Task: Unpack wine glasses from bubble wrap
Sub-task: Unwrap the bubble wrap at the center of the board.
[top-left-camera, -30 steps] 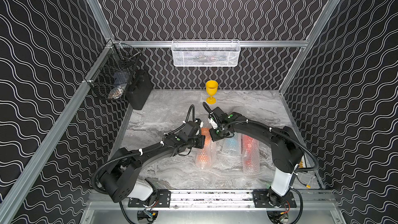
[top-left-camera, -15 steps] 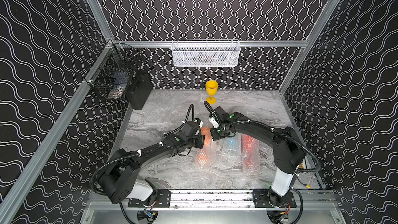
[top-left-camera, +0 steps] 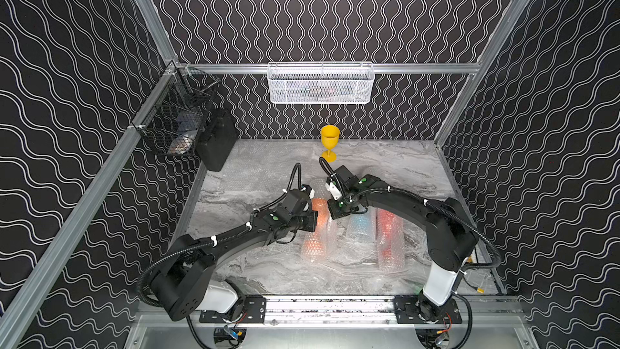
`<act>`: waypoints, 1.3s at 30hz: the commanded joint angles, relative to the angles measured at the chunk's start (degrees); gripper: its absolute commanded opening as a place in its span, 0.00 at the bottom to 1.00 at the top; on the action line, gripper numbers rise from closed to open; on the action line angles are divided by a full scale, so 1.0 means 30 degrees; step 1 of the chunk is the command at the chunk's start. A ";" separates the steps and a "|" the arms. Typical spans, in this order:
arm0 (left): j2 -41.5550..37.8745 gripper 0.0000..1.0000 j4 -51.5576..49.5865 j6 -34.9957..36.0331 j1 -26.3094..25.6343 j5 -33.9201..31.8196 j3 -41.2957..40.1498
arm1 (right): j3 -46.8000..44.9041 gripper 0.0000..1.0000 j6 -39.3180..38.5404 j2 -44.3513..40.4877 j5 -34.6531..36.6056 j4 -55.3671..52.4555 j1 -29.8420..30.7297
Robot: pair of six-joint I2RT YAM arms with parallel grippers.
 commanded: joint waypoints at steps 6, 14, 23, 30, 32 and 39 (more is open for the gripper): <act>-0.0588 0.02 -0.1028 0.0408 0.0020 -0.1266 -0.0189 | -0.0093 0.04 0.0095 -0.0240 0.0672 -0.0313 -0.0253; -0.0717 0.01 -0.1153 0.0364 0.0041 -0.1552 -0.0355 | -0.0063 0.04 0.0036 -0.0229 0.0629 -0.0343 -0.0335; -0.0723 0.01 -0.1069 0.0291 0.0033 -0.1669 -0.0445 | -0.0289 0.04 0.0036 -0.0445 0.0662 -0.0119 -0.0552; -0.0786 0.00 -0.1032 0.0261 0.0036 -0.1730 -0.0627 | -0.0561 0.04 0.0109 -0.0551 0.0580 0.0126 -0.0682; -0.0851 0.00 -0.1003 0.0217 0.0016 -0.1715 -0.0650 | -0.0613 0.04 0.0124 -0.0522 0.0548 0.0184 -0.0672; -0.1068 0.00 -0.0827 0.0173 0.0042 -0.1481 -0.0838 | -0.0752 0.04 0.0208 -0.0737 0.0161 0.0298 -0.0781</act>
